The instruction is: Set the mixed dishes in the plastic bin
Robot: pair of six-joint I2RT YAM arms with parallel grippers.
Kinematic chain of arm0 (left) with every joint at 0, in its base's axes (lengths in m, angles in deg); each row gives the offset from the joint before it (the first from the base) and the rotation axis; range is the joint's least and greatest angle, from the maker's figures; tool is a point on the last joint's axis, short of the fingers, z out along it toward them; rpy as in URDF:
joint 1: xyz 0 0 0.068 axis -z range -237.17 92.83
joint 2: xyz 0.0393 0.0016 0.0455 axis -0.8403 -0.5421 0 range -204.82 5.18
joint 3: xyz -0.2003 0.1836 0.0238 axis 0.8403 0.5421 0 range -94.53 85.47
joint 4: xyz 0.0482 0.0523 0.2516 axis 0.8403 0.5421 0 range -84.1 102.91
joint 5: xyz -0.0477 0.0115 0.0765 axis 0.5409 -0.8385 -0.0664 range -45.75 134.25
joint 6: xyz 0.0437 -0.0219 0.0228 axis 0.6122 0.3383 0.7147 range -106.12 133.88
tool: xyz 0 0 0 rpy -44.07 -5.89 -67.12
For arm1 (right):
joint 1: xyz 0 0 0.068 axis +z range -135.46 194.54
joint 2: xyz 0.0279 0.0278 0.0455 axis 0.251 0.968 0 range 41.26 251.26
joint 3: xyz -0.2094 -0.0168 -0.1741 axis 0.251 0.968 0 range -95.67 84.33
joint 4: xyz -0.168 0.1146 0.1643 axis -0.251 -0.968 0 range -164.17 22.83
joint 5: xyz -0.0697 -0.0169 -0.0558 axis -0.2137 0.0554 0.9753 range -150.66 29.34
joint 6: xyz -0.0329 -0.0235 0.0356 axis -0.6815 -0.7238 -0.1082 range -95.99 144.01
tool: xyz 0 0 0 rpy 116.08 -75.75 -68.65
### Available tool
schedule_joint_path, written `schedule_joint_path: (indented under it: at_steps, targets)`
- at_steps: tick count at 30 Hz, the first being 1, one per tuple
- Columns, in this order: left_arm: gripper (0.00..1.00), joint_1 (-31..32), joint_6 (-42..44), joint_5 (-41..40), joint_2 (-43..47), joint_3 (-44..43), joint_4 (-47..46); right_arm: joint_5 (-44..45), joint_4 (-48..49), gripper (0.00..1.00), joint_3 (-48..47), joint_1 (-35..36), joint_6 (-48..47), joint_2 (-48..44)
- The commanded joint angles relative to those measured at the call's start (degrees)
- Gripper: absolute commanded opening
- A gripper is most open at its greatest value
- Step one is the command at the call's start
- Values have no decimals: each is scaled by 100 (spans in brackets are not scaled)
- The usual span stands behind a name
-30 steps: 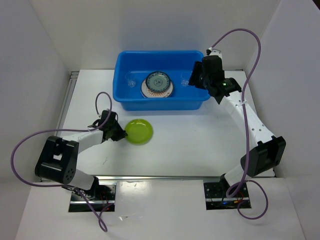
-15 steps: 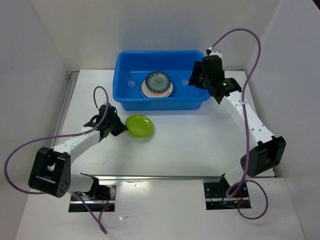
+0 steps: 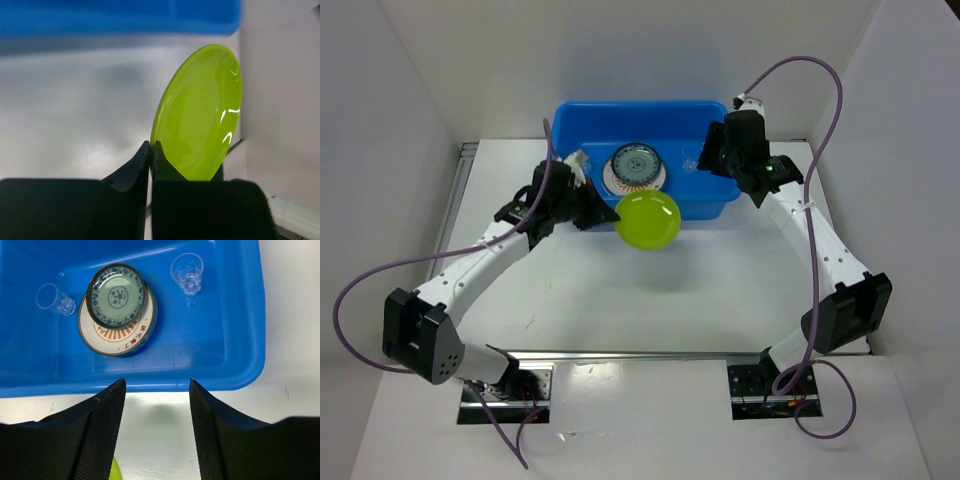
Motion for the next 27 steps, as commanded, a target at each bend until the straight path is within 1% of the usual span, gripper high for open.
schedule_joint_path:
  at_steps: [1, 2, 5, 6, 9, 11, 12, 14, 16, 17, 18, 21, 22, 23, 27]
  targets:
    - [0, -50, 149, -23, -255, -978, -374, 109, 141, 59, -276, -83, -26, -133]
    - [0, -50, 149, -86, -378, -1433, -461, 109, 141, 59, -276, -83, -26, -133]
    - [0, -50, 202, -87, -1054, -2094, -577, 162, 141, 59, -205, -83, -26, -186]
    - [0, -50, 202, -87, -1413, -2497, -629, 162, 89, 59, -205, -83, 26, -186]
    - [0, -102, 255, -464, -2037, -2983, -682, 162, 89, 59, -74, -135, 26, -256]
    - [0, -103, 333, -648, -2355, -3483, -682, 162, 89, 59, -12, -205, 26, -318]
    - [0, -103, 386, -823, -2687, -3659, -621, 162, 89, 59, 75, -293, 26, -378]
    - [0, -251, 387, -965, -3145, -4167, -621, 84, 89, 59, 216, -459, 79, -449]
    - [0, -330, 387, -1237, -3427, -4494, -568, 12, 89, 59, 409, -565, 79, -528]
    - [0, -392, 448, -1334, -3725, -4644, -498, 12, 89, 59, 488, -566, 131, -616]
    - [0, -393, 448, -1387, -3876, -4993, -497, 12, 89, 59, 593, -627, 132, -616]
    - [0, -454, 501, -1440, -4437, -5417, -314, -40, 89, 59, 674, -750, 132, -687]
    - [0, -454, 553, -1623, -4570, -5549, -261, -40, 37, 59, 726, -803, 132, -687]
    - [0, -454, 554, -1625, -4815, -5759, -182, -40, 36, 59, 787, -803, 184, -739]
    - [0, -568, 606, -1774, -5247, -6006, -181, -40, 36, 59, 849, -856, 237, -739]
